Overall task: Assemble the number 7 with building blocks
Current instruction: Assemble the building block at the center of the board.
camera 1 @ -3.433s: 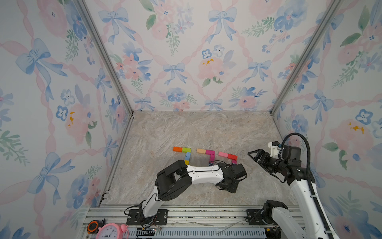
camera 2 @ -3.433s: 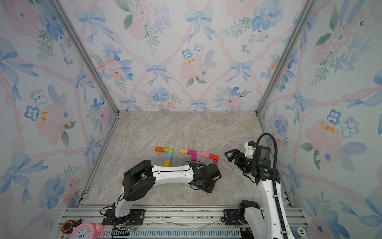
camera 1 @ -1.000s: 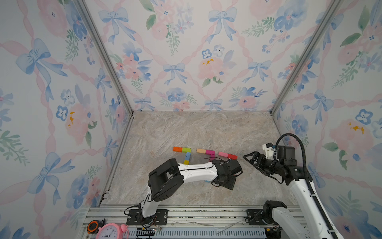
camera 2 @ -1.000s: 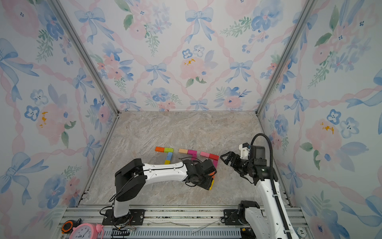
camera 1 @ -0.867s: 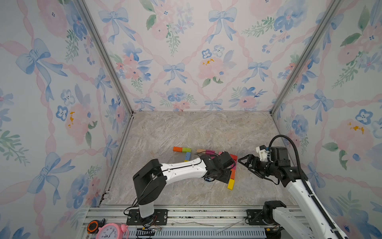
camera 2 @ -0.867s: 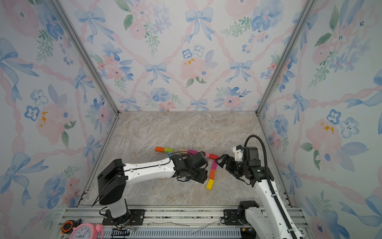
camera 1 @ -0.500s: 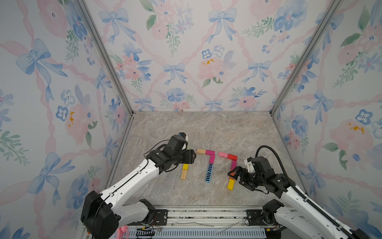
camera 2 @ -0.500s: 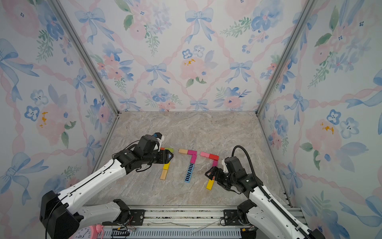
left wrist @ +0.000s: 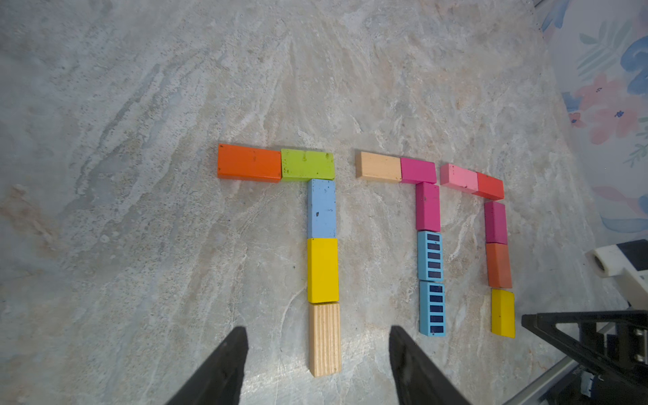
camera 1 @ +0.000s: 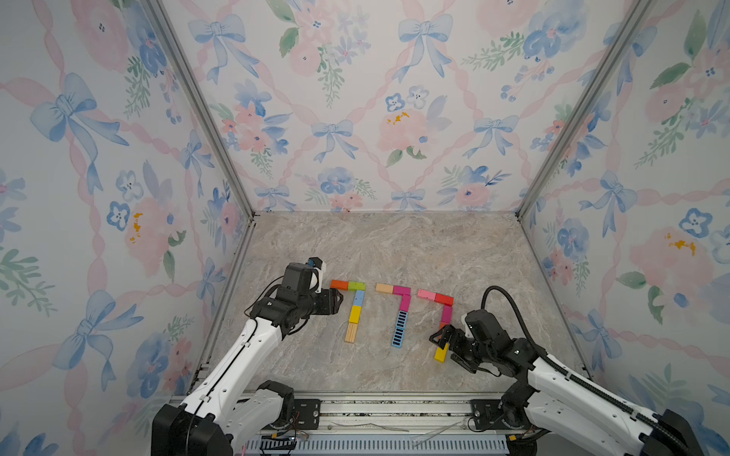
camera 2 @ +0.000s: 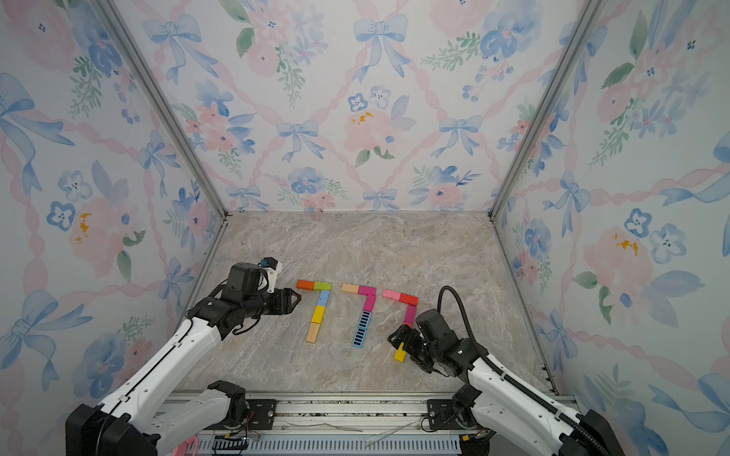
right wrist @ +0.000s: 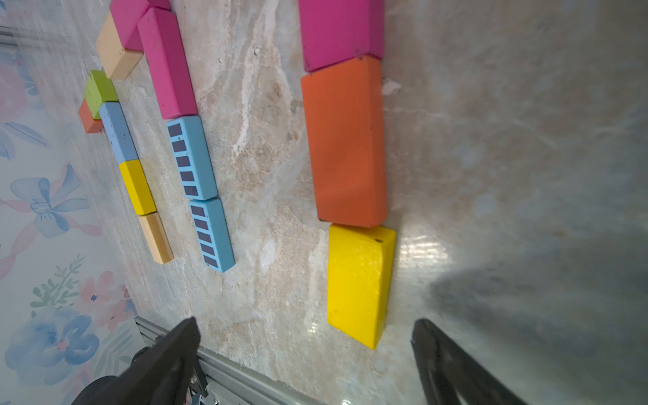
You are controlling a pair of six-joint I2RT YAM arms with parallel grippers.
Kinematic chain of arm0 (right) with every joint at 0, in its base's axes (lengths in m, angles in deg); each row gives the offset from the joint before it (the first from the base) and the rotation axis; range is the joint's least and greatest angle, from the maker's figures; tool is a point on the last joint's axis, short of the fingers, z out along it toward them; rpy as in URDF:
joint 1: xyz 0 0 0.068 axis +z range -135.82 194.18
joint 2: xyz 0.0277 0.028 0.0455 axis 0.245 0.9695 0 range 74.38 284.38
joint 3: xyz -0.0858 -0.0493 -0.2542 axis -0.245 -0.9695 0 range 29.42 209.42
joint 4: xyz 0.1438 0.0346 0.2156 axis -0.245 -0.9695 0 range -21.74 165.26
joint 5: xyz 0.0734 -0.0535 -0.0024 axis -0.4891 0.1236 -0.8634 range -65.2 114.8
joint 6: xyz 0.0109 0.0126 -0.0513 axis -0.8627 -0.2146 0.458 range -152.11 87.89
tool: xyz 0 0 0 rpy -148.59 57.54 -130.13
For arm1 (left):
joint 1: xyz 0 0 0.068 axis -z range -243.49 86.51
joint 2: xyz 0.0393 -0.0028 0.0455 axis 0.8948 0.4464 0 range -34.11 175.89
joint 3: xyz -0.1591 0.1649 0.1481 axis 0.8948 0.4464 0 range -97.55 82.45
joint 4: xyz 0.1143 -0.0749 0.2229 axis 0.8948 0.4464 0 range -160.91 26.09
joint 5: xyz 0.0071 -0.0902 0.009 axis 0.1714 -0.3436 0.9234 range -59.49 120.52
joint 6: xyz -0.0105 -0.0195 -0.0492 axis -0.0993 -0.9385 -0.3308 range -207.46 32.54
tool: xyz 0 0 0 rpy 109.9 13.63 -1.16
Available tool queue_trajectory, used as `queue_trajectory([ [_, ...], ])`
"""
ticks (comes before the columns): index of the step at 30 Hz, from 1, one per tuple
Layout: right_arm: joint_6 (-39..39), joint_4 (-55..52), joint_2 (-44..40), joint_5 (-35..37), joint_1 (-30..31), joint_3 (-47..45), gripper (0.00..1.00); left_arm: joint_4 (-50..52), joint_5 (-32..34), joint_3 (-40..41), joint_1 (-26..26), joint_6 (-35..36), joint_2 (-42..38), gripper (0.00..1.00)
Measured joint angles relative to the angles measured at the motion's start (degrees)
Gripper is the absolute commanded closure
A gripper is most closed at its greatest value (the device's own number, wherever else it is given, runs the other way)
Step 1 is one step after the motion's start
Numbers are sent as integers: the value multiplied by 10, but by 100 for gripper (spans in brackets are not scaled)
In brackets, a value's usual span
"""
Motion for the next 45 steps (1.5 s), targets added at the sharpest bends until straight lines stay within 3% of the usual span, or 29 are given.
queue_trajectory([
  [45, -8, 93, 35, -2, -17, -33, 3, -28, -15, 7, -6, 15, -10, 33],
])
